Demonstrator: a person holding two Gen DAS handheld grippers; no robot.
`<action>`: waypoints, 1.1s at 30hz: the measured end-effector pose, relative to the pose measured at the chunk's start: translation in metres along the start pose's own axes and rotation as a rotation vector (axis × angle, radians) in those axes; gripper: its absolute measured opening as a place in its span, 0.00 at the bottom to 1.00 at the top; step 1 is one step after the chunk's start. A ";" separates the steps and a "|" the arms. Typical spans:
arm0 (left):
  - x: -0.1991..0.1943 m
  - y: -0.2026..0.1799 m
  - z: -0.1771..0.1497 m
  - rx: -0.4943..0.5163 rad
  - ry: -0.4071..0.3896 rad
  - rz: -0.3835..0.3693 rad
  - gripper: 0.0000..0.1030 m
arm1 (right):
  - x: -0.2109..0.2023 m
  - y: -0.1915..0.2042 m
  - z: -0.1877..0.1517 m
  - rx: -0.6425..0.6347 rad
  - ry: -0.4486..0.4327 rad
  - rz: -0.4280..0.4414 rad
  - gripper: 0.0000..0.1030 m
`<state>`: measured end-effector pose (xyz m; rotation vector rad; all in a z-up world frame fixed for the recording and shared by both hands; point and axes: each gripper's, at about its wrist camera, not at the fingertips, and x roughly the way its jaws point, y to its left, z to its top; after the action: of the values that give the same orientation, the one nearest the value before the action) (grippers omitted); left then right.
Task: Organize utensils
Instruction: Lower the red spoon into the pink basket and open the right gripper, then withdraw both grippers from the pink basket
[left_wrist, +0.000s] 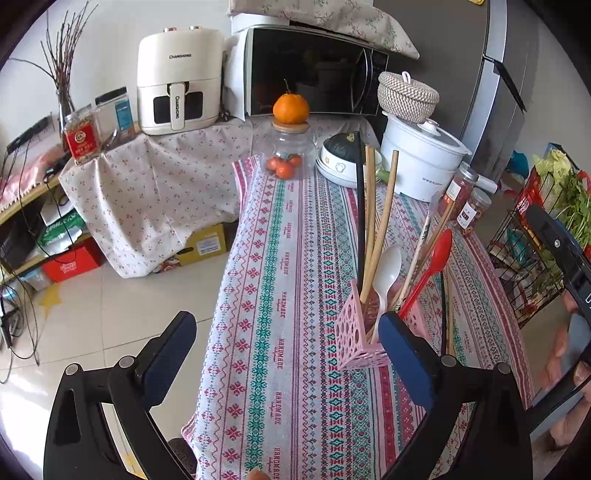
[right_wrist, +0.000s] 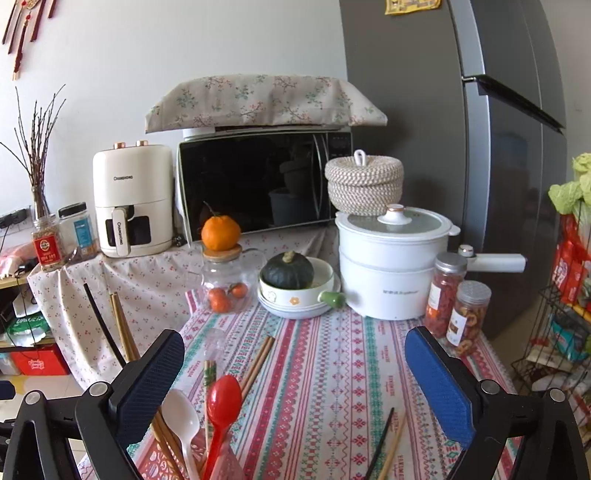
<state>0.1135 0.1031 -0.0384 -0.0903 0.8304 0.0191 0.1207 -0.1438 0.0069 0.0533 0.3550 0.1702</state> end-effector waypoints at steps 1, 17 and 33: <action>-0.003 -0.003 0.000 0.006 -0.011 0.000 0.98 | -0.002 -0.006 0.000 0.008 0.010 -0.005 0.98; -0.042 -0.085 0.001 0.131 -0.132 -0.110 1.00 | -0.027 -0.119 -0.012 0.218 0.184 -0.134 1.00; -0.008 -0.213 0.005 0.283 -0.014 -0.189 1.00 | -0.025 -0.177 -0.042 0.128 0.412 -0.273 1.00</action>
<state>0.1233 -0.1083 -0.0138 0.0985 0.8006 -0.2745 0.1109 -0.3214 -0.0382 0.0958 0.7786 -0.1156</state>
